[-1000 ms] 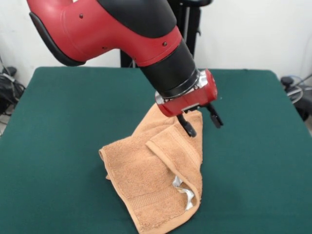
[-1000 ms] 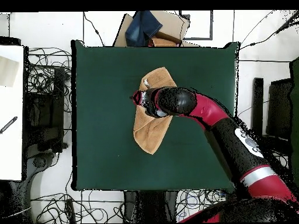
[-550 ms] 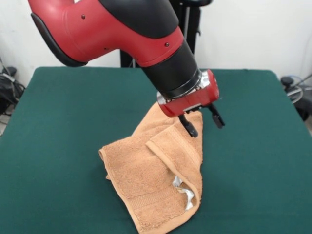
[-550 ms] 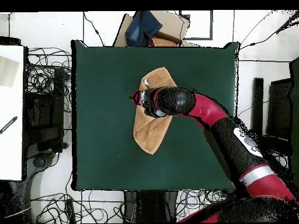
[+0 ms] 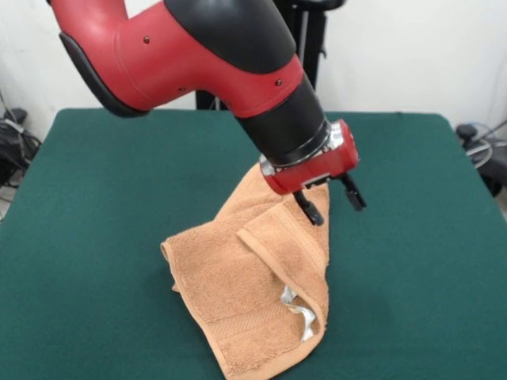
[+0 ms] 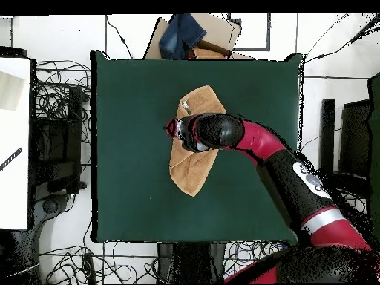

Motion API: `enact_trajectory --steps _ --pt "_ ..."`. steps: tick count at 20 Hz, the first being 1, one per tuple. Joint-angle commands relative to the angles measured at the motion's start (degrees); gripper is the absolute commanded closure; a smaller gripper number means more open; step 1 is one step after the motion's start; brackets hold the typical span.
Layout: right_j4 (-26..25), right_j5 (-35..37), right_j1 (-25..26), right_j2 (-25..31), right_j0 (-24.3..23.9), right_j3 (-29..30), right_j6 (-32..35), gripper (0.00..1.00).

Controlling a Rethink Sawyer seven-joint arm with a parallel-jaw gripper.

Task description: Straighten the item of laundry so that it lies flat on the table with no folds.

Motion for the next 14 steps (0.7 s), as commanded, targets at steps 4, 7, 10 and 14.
enact_trajectory --steps 4,7,10,14 --pt "-5.9 6.9 6.7 -0.9 2.6 -10.0 -12.2 0.00" --pt "-6.7 11.6 13.7 -2.3 6.6 -22.4 -15.0 0.00" --pt "-7.0 14.0 15.0 -2.3 7.9 -26.5 -14.8 0.00" --pt "-6.6 21.2 15.1 -2.3 10.6 -33.1 -14.4 0.00"
